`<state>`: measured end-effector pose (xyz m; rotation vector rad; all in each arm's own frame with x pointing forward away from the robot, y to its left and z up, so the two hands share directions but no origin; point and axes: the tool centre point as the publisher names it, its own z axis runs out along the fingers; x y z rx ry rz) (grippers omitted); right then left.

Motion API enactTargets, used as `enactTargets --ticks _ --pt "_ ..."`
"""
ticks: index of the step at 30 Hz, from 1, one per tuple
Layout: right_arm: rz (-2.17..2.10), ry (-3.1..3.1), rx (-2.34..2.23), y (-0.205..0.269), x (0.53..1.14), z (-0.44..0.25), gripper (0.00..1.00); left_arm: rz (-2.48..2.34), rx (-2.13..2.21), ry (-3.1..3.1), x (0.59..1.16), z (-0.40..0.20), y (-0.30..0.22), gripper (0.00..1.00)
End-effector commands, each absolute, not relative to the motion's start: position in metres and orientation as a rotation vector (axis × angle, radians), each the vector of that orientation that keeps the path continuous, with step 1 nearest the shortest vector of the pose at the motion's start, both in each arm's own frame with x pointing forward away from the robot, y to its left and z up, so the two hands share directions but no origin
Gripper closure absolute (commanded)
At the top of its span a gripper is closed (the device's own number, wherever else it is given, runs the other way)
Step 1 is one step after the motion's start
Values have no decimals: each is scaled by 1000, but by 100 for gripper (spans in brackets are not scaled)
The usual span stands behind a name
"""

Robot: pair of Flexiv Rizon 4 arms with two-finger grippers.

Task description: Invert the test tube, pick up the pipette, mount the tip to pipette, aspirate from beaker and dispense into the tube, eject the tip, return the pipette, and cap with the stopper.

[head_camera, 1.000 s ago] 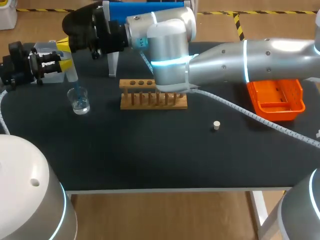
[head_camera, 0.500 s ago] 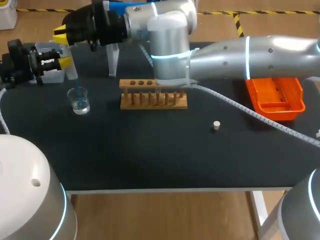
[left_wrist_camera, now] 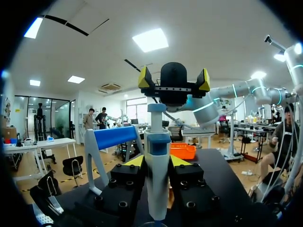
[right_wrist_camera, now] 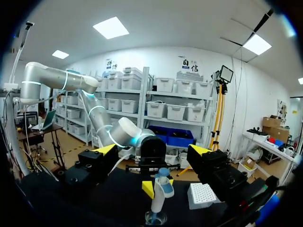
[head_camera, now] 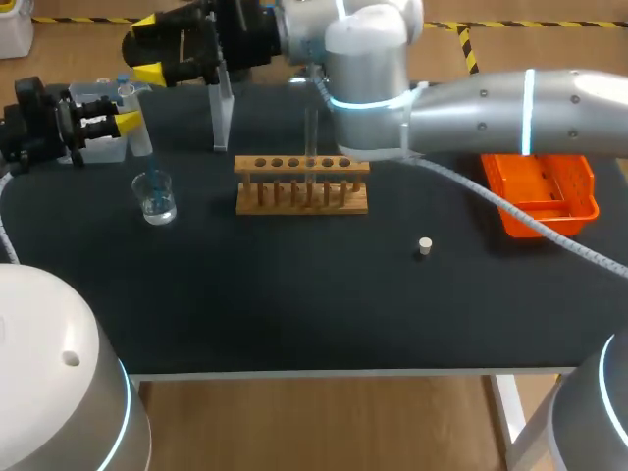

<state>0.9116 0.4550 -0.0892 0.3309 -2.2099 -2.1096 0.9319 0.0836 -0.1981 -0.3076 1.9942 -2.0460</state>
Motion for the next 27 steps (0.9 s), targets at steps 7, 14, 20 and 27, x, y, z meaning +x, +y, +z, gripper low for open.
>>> enactTargets --ticks 7,14,20,27 --pt "-2014 -2367 311 352 915 -93 0 -2049 -304 1995 933 -198 84 100" --pt "-1973 -2429 260 292 923 -111 0 -2049 -304 1995 933 -198 84 100" --pt "-1952 -2500 178 246 934 -136 0 -2049 -304 1995 933 -198 84 100" --pt "-1945 -2537 168 211 950 -172 0 -2049 -304 1995 933 -198 84 100"
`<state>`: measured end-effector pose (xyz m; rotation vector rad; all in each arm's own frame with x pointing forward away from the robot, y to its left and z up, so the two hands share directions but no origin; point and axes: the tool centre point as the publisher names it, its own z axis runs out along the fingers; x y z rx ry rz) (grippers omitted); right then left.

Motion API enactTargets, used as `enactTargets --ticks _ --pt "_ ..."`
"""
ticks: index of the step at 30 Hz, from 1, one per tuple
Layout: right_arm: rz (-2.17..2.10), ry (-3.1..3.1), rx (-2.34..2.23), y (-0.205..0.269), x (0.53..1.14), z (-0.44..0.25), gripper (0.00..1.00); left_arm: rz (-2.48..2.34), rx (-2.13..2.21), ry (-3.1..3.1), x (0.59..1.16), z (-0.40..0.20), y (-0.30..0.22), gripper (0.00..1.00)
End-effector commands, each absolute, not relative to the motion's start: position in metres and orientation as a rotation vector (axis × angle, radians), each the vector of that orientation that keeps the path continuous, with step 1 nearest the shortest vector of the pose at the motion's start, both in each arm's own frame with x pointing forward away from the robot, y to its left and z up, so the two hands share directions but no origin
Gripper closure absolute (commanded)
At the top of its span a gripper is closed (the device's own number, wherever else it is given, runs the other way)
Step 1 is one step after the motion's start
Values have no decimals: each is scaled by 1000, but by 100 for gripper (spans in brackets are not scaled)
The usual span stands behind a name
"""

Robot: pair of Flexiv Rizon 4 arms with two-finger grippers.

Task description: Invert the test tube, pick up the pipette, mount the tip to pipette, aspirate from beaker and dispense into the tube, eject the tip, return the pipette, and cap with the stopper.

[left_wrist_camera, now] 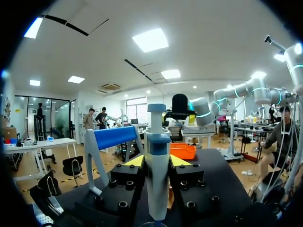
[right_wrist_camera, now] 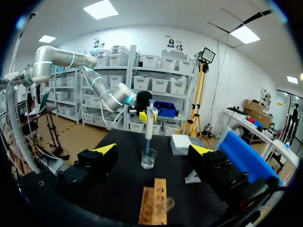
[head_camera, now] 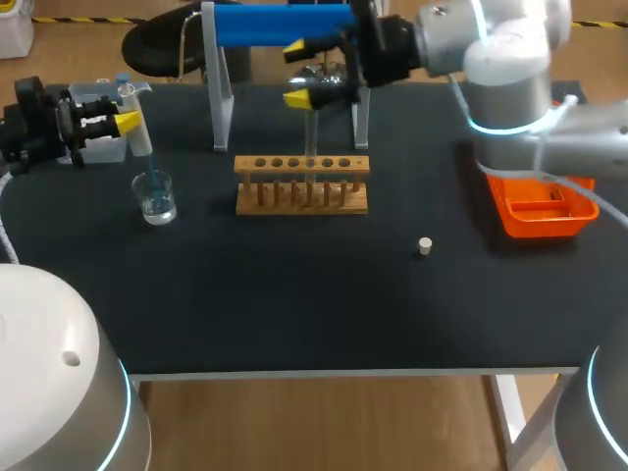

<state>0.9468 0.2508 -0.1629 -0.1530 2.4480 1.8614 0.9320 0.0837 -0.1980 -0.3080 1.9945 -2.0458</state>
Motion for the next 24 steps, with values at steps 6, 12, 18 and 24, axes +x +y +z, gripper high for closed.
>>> enactTargets --ticks 6,12,18,24 --pt "1880 2460 -168 193 962 -204 0 -2049 -304 1995 933 -198 84 100" --pt "1887 2488 -160 182 969 -228 0 -2049 -304 1995 933 -198 84 100" --pt "1809 2547 -166 181 970 -250 0 -2049 -304 1995 933 -198 84 100" --pt "1764 2562 -142 189 972 -266 0 -2049 -304 1995 933 -198 84 100"
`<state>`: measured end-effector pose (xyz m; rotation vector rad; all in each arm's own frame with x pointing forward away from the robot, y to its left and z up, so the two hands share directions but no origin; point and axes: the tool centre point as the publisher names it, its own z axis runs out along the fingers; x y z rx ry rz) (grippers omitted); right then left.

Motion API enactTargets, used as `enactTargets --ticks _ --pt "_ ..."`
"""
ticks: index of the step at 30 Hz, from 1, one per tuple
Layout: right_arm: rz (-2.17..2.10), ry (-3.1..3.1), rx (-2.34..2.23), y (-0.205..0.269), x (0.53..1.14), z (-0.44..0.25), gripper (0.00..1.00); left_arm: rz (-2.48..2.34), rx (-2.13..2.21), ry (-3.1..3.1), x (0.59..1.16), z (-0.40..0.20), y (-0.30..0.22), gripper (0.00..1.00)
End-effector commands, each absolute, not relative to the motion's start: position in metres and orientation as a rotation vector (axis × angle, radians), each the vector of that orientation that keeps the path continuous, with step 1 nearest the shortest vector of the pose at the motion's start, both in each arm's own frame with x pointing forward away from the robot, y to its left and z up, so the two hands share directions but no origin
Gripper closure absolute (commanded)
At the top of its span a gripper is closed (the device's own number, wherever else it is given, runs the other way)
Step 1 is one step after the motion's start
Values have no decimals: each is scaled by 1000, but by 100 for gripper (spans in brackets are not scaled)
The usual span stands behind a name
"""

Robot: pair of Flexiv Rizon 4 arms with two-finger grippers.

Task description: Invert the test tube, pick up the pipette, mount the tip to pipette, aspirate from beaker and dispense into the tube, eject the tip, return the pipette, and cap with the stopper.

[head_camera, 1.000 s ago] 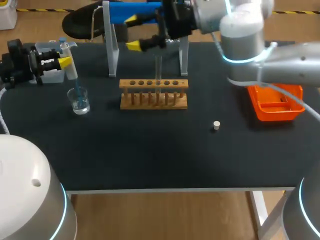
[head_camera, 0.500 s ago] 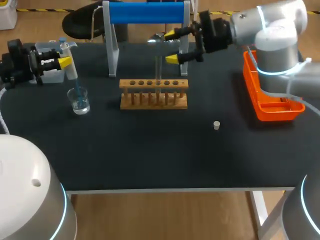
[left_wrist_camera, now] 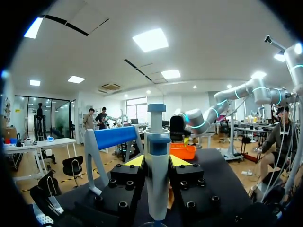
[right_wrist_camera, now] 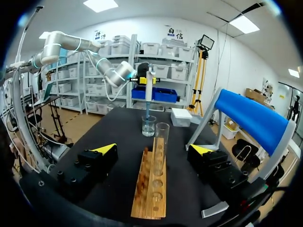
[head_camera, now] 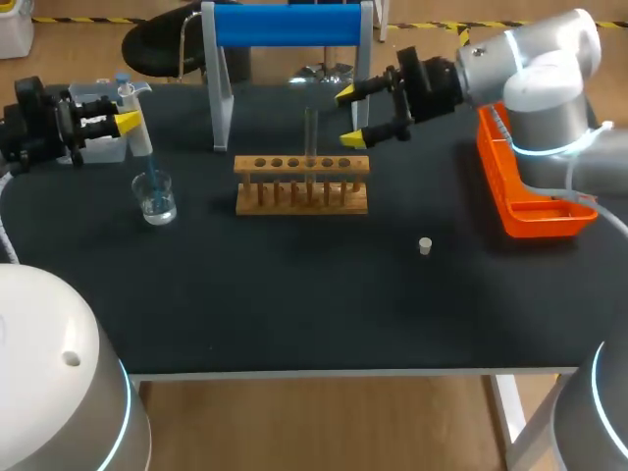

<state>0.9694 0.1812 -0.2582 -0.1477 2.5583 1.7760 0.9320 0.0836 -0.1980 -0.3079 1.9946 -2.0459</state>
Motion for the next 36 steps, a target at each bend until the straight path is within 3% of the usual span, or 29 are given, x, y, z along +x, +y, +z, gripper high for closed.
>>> enactTargets --ticks 1,16,36 --pt "1763 2565 -147 192 971 -268 0 -2049 -304 1995 933 -198 84 100" --pt "1638 2620 -153 230 968 -289 0 -2049 -304 1995 933 -198 84 100" --pt "1507 2664 -44 247 972 -302 0 -2049 -304 1995 933 -198 84 100"
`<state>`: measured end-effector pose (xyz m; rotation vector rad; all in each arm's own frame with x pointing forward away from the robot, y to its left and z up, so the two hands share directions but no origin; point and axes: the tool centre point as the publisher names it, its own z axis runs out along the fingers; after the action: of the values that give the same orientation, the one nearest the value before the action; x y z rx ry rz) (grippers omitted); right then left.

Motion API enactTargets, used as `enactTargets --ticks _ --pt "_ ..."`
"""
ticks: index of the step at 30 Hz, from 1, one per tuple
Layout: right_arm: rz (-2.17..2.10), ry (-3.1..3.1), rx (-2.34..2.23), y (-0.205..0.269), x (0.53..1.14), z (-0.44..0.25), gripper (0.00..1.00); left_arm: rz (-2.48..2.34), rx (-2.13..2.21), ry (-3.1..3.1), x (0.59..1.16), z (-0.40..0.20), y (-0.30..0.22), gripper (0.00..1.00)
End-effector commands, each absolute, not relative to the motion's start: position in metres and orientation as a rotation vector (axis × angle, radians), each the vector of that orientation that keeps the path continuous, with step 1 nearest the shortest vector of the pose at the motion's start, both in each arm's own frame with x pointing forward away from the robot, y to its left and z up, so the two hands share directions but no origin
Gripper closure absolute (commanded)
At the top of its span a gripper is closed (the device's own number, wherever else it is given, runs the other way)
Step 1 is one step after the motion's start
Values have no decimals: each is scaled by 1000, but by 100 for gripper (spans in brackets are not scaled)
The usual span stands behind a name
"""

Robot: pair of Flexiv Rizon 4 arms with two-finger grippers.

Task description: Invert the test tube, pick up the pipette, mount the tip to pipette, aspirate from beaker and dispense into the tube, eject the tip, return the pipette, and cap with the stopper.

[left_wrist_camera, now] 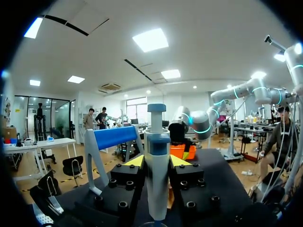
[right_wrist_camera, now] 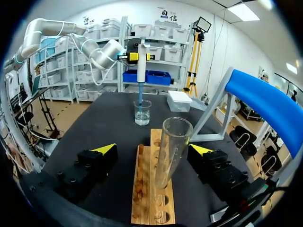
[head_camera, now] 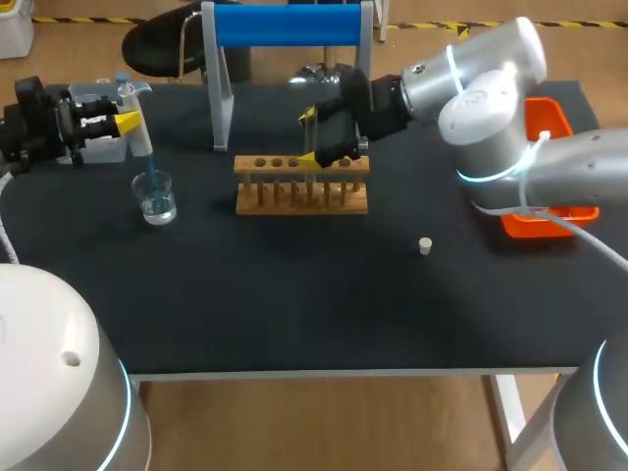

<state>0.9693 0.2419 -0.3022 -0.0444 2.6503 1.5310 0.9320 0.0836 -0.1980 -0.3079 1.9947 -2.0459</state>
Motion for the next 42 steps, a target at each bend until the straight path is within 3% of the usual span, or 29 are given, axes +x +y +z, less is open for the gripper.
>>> enactTargets --ticks 1,42 --pt "1501 2663 -44 247 972 -302 0 -2049 -304 1995 933 -198 84 100" --pt "1433 2685 -63 245 984 -301 0 -2049 -304 1995 933 -198 84 100"
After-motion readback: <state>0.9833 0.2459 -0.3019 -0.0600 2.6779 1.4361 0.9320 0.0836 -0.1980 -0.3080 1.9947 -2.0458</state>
